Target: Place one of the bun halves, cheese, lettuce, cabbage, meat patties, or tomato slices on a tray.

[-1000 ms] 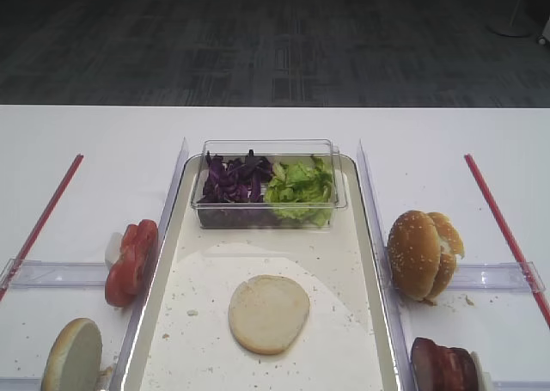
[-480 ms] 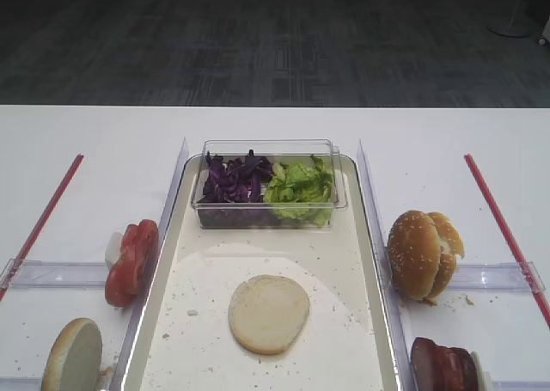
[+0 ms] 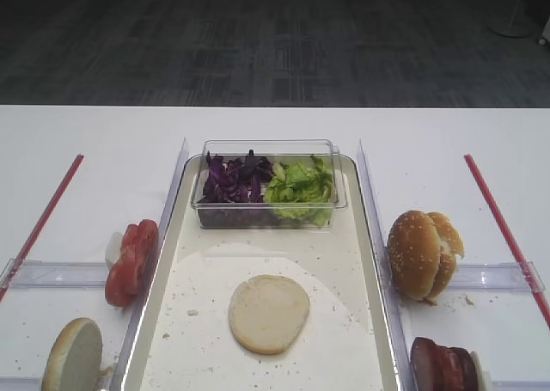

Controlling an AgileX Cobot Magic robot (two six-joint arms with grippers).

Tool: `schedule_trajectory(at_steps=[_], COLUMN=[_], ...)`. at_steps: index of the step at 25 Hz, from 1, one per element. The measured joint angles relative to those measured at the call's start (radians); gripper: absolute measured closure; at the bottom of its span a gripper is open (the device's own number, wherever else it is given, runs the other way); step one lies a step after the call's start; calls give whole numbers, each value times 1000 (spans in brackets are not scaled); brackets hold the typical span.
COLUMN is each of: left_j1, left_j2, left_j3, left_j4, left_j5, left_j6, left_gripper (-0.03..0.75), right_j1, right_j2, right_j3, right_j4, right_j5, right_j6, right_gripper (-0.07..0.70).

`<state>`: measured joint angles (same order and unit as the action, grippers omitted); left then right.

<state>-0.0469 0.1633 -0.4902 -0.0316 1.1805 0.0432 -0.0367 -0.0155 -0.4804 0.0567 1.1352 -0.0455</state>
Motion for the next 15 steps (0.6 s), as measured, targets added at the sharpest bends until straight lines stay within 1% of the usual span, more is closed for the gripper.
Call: schedule_trajectory(at_steps=[9, 15], left_j1=[0, 0], left_j2=[-78, -164], left_j3=[0, 2], left_j4=[0, 0], left_j5=[0, 0], left_j6=[-2, -7], left_gripper=[223, 223], right_j1=[0, 0], right_j2=[0, 0], right_j3=[0, 0], right_j4=[0, 0], right_j5=[0, 0], right_j6=[2, 2], right_gripper=[-60, -60])
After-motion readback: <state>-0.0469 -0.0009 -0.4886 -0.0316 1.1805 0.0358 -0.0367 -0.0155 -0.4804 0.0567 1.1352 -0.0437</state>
